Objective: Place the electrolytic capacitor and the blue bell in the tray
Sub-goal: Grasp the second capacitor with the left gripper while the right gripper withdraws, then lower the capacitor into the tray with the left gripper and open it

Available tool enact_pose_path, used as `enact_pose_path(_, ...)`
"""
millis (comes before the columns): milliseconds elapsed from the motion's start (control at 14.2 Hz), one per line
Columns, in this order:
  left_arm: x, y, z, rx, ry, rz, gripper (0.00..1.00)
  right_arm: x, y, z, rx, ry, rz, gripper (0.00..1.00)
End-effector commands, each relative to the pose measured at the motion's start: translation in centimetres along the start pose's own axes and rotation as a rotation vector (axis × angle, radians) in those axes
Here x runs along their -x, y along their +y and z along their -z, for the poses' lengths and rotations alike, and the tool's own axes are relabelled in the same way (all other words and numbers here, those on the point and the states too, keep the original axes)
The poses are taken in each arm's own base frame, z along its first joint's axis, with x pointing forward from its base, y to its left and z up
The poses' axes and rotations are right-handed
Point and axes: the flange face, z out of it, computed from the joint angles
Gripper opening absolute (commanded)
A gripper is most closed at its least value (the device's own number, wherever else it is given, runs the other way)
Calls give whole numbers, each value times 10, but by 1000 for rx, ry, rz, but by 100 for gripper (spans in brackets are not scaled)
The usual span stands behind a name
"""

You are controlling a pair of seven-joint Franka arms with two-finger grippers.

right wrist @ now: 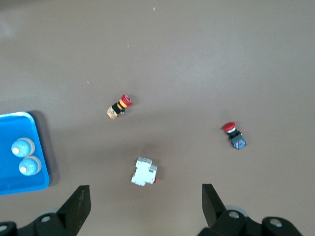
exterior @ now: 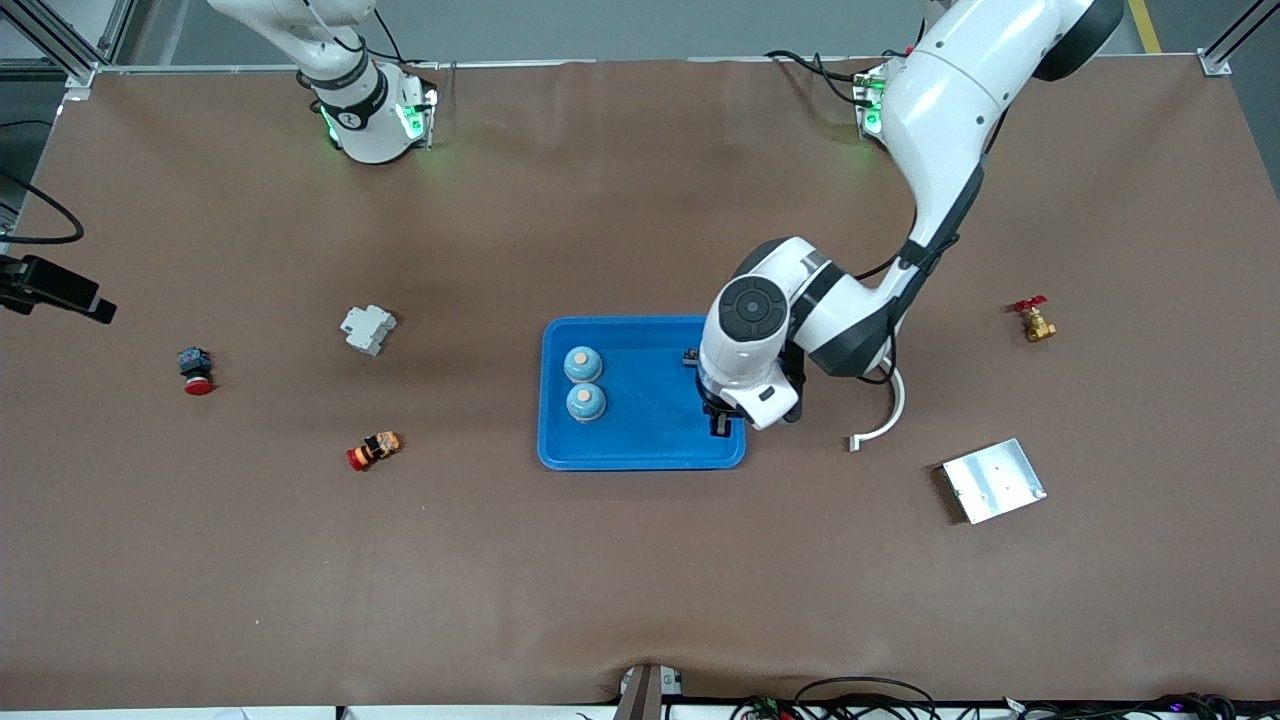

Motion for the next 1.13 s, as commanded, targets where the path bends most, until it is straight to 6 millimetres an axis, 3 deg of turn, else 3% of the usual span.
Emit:
enact_pose_path(0, 12, 6, -13, 4, 24, 39, 0, 13, -4, -1, 52, -20, 24, 100)
enact_pose_path(282, 28, 7, -33, 13, 35, 68, 0, 20, -12, -3, 80, -23, 42, 100)
enact_pose_path(564, 39, 6, -46, 16, 36, 84, 0, 25, -34, -2, 121, -12, 85, 100)
enact_pose_path(846, 47, 2, -66, 27, 25, 89, 0, 26, -37, -3, 122, -17, 89, 100)
enact_pose_path(1057, 50, 0, -67, 31, 20, 84, 0, 27, -35, -2, 119, -22, 85, 100)
